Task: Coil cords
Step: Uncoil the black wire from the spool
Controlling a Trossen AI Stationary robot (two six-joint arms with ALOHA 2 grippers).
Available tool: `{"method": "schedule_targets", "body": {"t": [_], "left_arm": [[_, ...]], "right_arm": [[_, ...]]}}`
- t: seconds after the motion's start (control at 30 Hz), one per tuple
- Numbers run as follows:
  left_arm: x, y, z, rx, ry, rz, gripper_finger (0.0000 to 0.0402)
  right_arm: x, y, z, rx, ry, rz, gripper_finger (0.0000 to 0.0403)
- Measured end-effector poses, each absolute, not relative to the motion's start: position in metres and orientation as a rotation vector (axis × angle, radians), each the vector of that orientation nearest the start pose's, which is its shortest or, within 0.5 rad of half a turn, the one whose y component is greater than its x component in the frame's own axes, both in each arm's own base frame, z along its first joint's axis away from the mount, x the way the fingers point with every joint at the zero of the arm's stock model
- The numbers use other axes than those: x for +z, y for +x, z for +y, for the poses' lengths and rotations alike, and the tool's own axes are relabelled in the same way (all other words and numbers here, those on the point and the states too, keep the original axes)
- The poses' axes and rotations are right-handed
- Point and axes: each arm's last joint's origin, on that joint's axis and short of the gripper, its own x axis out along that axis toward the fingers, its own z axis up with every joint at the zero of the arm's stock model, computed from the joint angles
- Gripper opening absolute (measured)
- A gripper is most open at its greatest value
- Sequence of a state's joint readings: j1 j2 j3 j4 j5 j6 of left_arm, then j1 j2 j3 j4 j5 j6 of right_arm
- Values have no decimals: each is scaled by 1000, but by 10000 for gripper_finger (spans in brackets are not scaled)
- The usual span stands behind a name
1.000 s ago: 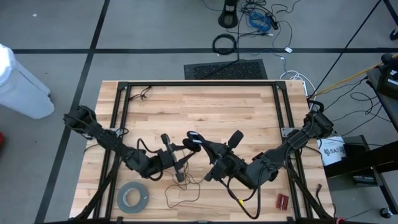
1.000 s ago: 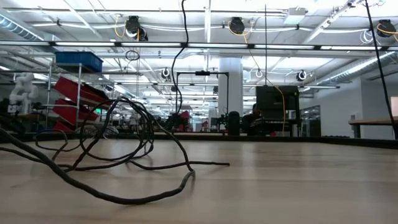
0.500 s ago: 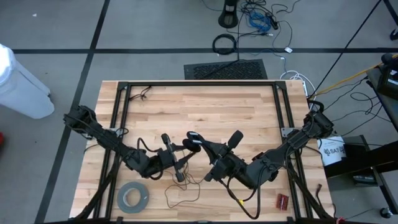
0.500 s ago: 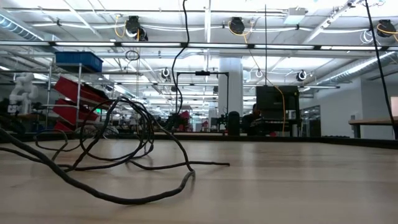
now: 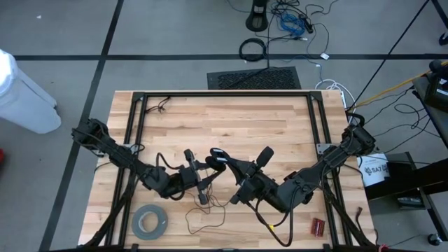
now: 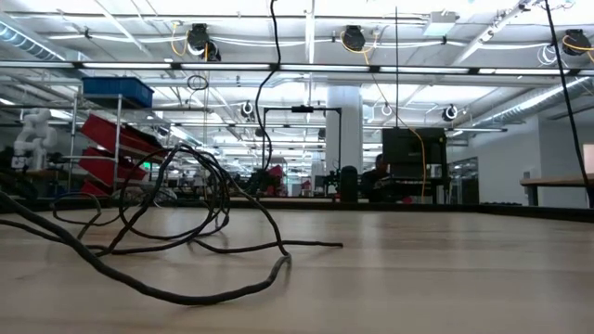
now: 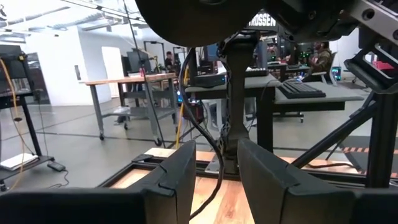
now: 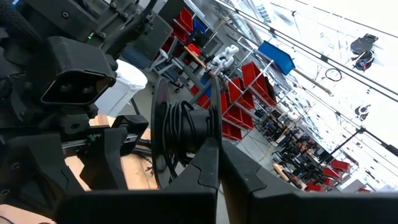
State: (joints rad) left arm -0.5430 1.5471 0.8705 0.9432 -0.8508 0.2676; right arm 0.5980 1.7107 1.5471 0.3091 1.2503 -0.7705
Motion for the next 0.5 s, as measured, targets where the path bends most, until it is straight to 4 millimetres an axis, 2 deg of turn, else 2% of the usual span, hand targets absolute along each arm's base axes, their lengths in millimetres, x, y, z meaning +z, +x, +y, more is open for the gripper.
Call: {"method": "schedule_targets", "body": {"t": [0.17,0.4,0.5], "left_arm": [[283,291,-150,320,98,-162,112],[283,291,-150,318,135,-151,23],[283,291,-151,284,134,-160,8]], "right_arm": [[395,333,194,-647,-624,165,0],[395,333,194,-647,-624,165,0],[395,333,194,-647,-626,166,0]]}}
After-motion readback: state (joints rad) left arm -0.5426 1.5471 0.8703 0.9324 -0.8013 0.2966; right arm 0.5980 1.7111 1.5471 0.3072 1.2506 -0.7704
